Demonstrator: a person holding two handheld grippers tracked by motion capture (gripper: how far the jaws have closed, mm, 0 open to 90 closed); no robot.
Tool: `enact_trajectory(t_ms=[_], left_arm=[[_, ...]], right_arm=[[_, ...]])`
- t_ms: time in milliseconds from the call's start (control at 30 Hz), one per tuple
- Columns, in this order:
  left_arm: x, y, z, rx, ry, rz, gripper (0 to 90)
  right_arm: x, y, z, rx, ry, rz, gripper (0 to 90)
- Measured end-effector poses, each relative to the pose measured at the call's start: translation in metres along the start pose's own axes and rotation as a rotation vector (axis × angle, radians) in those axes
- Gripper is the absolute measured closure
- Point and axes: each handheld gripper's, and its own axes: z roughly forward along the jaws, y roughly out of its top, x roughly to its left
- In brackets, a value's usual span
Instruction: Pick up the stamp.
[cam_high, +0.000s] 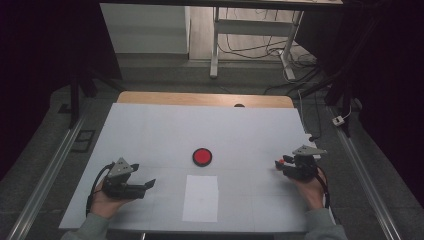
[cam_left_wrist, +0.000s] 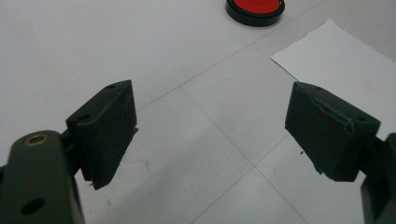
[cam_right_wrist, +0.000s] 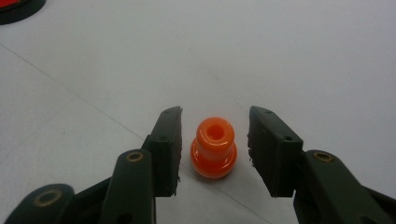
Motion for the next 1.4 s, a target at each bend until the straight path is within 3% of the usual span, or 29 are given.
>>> enact_trajectory(t_ms=[333,400,700,1067,1400], left_arm=[[0.0,0.0,0.001,0.001,0.0,0.0,17.2],[0.0,0.0,0.001,0.002,0.0,0.0,17.2],[0.0,0.0,0.001,0.004,-0.001,0.002,17.2],[-0.001,0.0,0.001,0.004,-0.001,0.004,17.2],[-0.001,0.0,0.002,0.005,0.0,0.006,17.3]], right_arm=[[0.0,-0.001,0.0,-0.009,-0.002,-0.001,66.0],[0.0,-0.001,-0.001,-0.01,0.0,-0.004,71.5],[-0.001,-0.002,-0.001,-0.016,0.001,-0.003,72.7],[-0.001,0.0,-0.007,-0.064,-0.001,0.011,72.9],[0.0,0.003,-0.013,-0.112,0.025,0.019,72.9]])
